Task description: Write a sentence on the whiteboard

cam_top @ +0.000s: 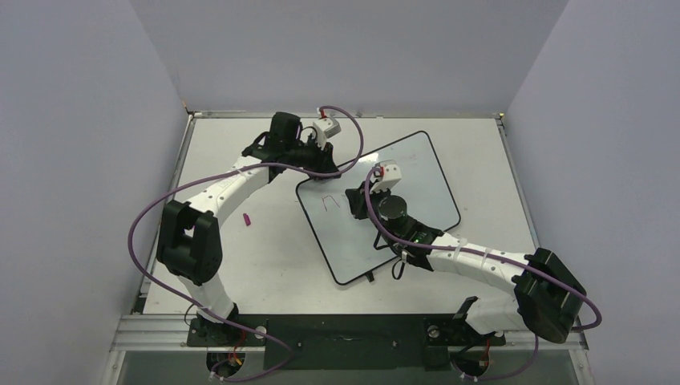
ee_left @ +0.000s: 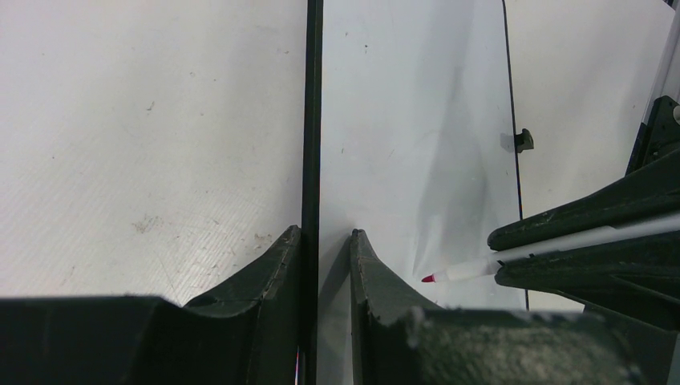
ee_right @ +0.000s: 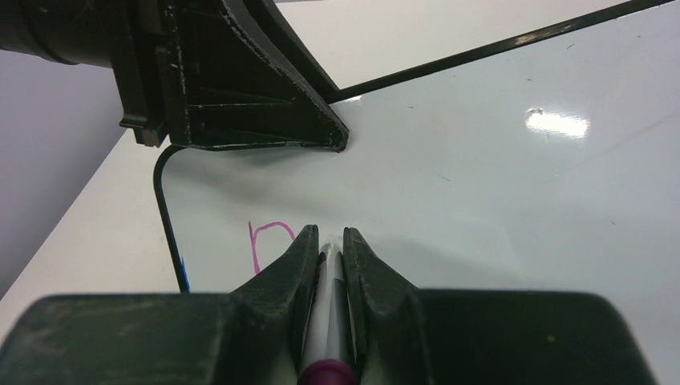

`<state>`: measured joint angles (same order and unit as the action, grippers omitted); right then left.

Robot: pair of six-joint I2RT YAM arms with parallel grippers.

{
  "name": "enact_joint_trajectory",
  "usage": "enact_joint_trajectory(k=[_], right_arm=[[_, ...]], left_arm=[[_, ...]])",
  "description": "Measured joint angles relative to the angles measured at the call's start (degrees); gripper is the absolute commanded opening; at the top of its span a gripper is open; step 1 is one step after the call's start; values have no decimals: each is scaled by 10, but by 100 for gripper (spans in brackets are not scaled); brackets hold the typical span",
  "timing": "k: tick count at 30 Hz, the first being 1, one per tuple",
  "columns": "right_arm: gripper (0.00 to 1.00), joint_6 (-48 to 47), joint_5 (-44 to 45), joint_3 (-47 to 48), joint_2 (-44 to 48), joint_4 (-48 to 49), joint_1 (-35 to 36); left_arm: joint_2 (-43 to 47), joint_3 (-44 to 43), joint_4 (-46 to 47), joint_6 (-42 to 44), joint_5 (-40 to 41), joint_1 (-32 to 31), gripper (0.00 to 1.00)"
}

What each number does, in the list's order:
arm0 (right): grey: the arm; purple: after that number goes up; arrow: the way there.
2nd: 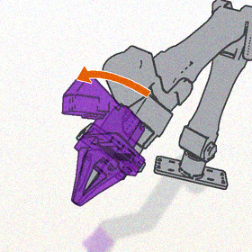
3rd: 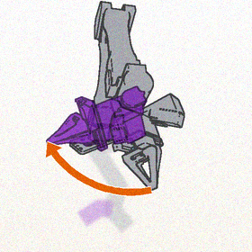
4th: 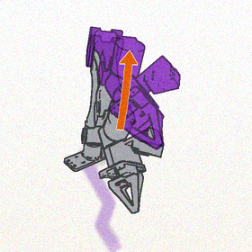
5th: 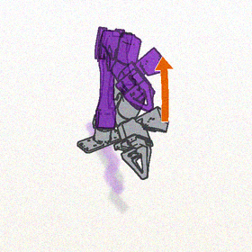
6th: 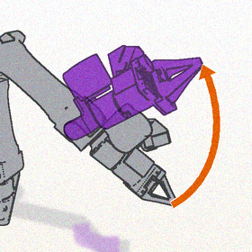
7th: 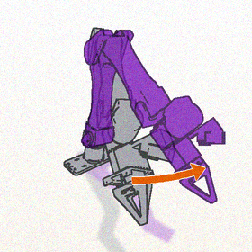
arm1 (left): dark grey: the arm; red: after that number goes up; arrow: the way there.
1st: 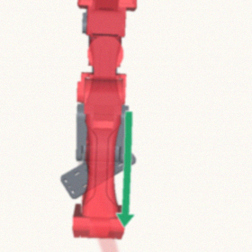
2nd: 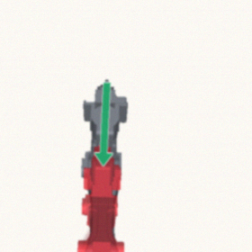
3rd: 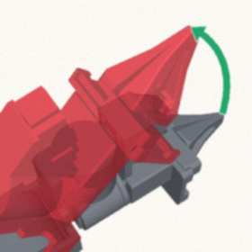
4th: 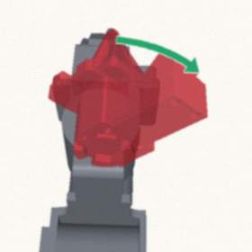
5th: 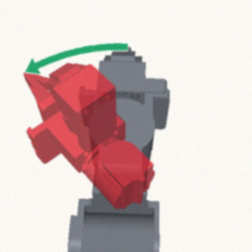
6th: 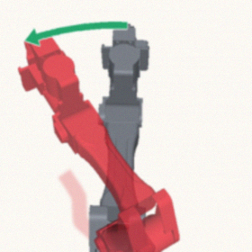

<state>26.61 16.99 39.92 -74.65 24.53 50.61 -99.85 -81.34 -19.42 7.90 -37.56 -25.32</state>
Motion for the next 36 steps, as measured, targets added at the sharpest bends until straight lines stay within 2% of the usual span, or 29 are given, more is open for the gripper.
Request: enact_joint_trajectory(k=[14,36], right_arm=[[0,13,-7,0,-26,26,1],[0,15,27,14,-29,7,1]], left_arm=[[1,9,13,3,3,0,0],[20,41,43,3,11,0,0]])
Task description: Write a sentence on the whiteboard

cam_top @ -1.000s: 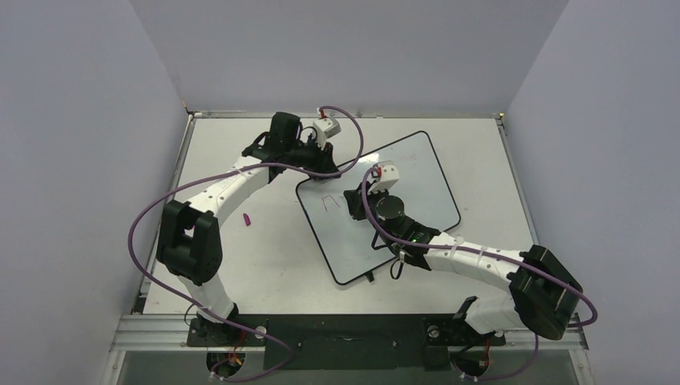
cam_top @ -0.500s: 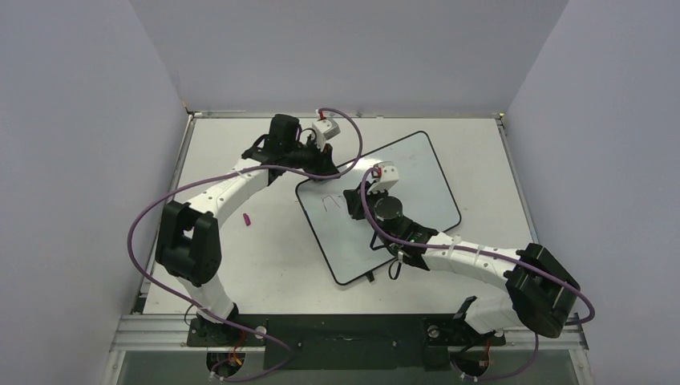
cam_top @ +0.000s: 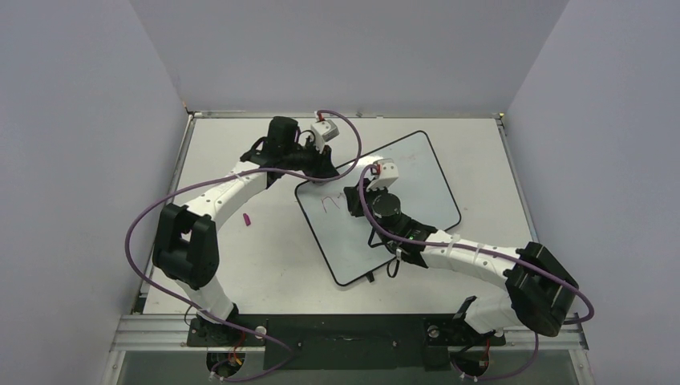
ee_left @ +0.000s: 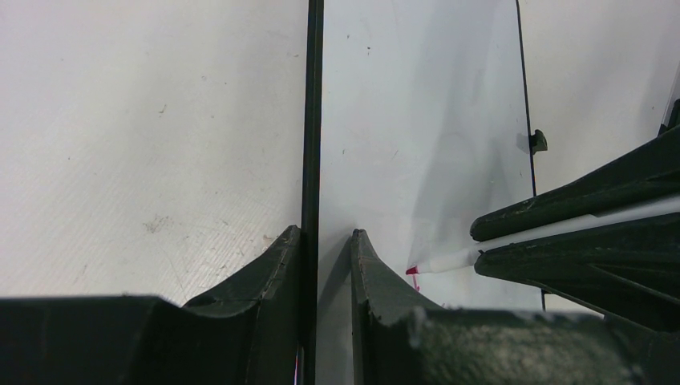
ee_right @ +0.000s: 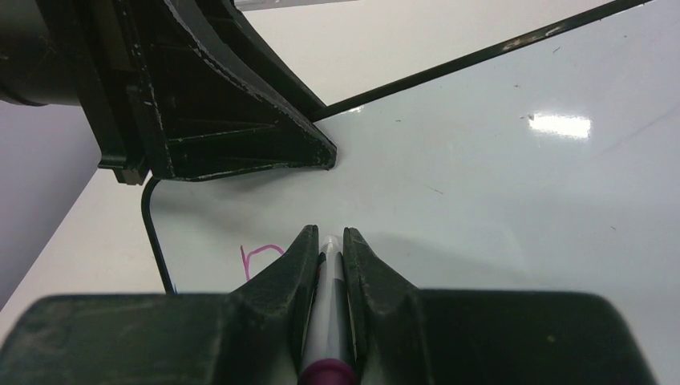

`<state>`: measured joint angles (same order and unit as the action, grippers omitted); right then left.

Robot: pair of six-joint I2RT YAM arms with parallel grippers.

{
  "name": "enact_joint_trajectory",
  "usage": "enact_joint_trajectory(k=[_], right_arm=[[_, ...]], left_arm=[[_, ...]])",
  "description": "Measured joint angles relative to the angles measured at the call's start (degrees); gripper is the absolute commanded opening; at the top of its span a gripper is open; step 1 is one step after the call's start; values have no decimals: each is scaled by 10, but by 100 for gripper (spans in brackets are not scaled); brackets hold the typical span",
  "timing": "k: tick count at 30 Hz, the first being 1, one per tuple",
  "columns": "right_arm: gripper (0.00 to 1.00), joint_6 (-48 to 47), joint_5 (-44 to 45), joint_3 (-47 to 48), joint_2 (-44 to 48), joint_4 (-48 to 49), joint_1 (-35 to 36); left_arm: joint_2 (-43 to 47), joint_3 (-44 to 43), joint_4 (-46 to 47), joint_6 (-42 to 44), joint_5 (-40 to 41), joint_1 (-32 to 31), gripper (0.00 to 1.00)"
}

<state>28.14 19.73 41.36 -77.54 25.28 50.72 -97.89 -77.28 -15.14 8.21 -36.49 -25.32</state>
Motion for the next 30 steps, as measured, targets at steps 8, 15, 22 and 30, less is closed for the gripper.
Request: enact_joint_trajectory(k=[8,15,22,30], right_arm=[[0,0,-1,27,-24,2,0],[0,3,-5,27,-29,9,5],[0,13,-7,19,-28,12,17],[0,21,-2,-16,-4,12,26]], left_arm=[[3,7,4,0,3,0,0],[3,8,4,0,5,1,0],[3,8,4,0,5,1,0],[3,8,4,0,5,1,0]])
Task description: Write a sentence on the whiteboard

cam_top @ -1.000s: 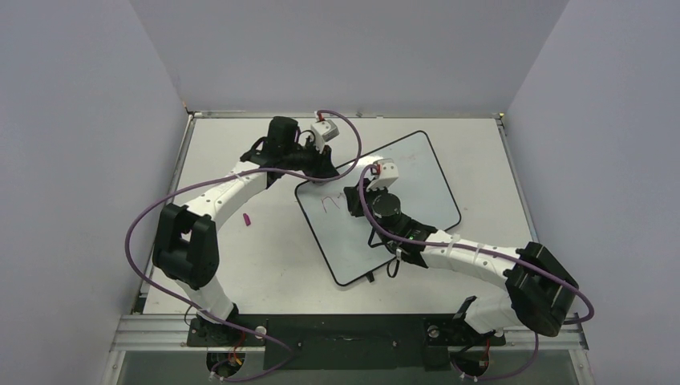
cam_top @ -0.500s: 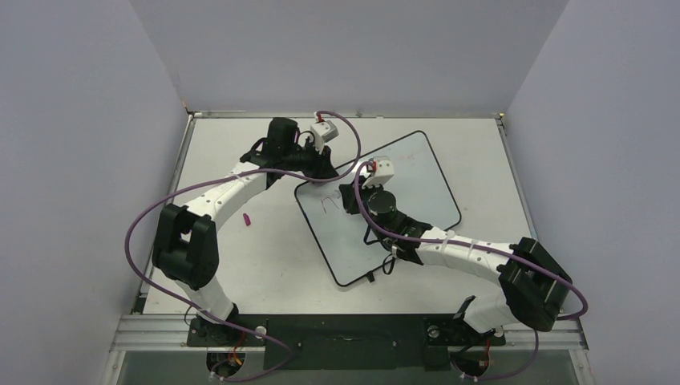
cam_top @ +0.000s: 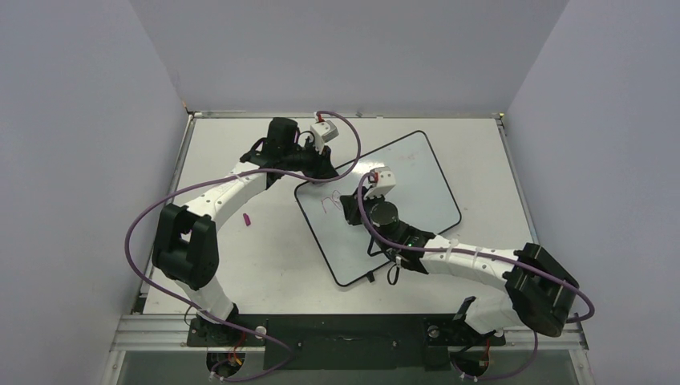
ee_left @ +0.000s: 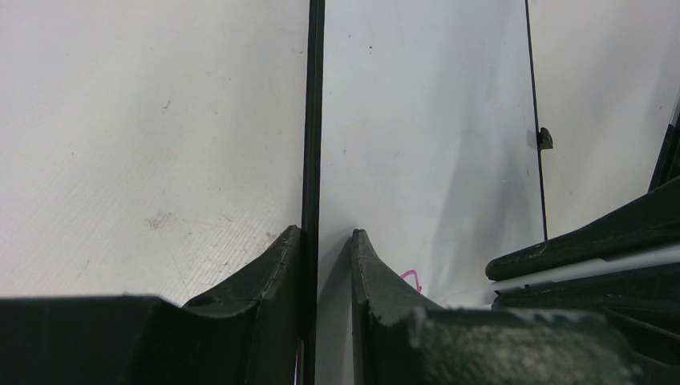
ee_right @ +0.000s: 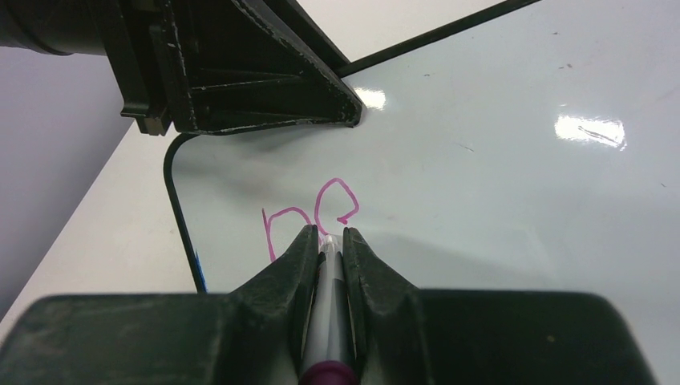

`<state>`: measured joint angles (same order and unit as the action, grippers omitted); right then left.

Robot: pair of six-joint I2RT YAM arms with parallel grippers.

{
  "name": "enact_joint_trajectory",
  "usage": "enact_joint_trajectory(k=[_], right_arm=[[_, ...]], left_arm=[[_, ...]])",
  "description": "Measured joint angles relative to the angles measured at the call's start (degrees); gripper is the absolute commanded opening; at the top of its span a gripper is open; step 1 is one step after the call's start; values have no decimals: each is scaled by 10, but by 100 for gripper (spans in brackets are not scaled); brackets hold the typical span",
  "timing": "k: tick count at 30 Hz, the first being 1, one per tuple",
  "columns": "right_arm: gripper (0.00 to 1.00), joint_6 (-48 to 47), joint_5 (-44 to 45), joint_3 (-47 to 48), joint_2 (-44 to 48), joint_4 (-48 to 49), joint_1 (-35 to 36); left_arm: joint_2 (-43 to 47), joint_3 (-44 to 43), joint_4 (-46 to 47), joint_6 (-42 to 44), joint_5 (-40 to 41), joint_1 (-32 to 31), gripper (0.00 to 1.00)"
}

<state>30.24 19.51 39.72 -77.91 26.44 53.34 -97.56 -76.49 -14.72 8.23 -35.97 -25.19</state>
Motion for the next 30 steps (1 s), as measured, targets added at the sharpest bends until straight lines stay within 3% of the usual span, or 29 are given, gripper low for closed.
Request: enact_joint_trajectory(k=[21,30], right_arm=[[0,-54,60,-4,58,-82,0],[0,-71,52,47,68,-85,0]], left_arm=[[3,0,0,0,1,0,0],[8,9,9,-2,3,0,0]])
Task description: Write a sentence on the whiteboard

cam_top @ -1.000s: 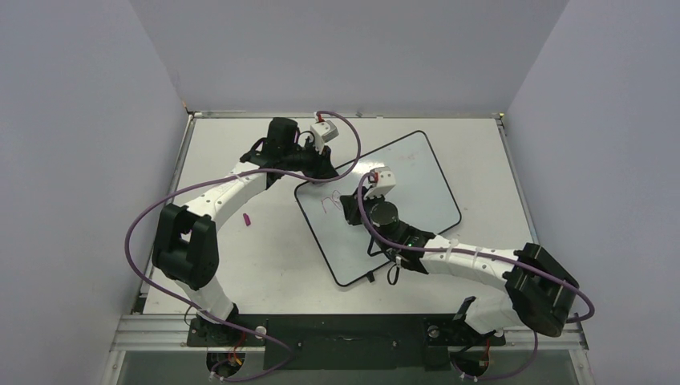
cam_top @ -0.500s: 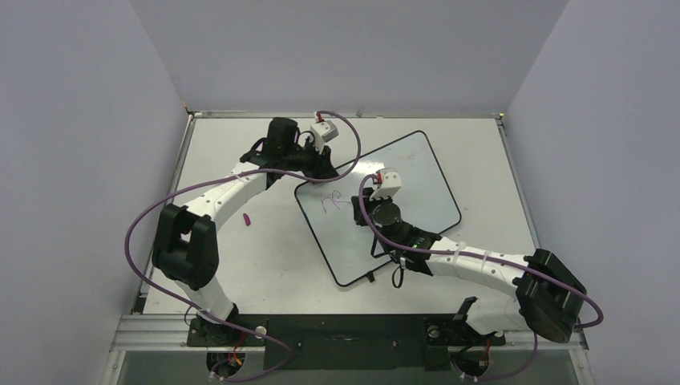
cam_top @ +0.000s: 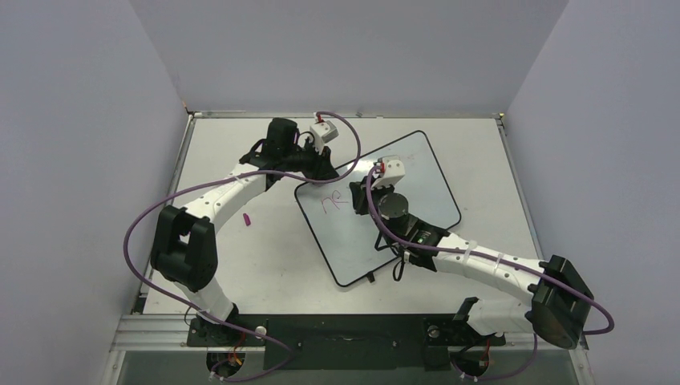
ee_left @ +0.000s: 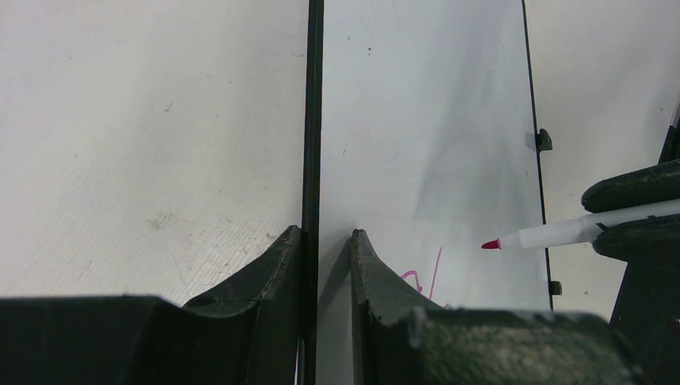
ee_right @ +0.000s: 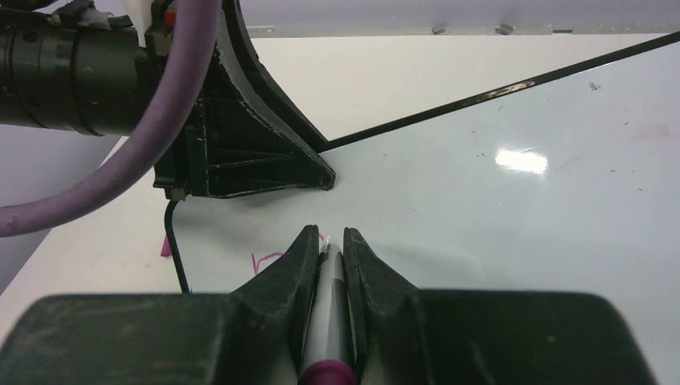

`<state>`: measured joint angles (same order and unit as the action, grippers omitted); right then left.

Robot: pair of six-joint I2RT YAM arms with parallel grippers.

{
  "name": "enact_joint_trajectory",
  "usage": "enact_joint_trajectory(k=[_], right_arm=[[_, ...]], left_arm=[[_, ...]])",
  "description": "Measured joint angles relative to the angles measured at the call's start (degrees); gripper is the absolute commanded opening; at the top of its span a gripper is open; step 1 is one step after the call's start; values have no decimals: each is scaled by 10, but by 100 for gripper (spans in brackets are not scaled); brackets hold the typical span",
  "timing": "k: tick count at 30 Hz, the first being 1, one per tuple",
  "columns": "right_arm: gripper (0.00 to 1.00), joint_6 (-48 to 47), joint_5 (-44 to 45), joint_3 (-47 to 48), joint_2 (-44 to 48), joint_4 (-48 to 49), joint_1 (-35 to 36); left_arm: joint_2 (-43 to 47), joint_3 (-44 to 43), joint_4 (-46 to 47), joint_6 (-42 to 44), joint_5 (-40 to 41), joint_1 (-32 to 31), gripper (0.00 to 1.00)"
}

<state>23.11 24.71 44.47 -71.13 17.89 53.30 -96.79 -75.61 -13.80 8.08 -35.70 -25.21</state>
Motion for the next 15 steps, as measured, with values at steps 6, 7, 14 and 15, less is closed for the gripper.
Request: enact_joint_trajectory(k=[6,7,14,15], right_arm=[[0,3,-14,3,-15,1,-6],[0,3,-19,3,-19,2,-9],[0,5,-51,3,-51,26,-29],[0,7,-57,3,-54,31,-31]], left_arm=[[7,4,1,0,8,-2,0],[8,5,1,0,9,-3,0],[14,14,5,0,12,-3,0],[15,15,6,0,12,-3,0]])
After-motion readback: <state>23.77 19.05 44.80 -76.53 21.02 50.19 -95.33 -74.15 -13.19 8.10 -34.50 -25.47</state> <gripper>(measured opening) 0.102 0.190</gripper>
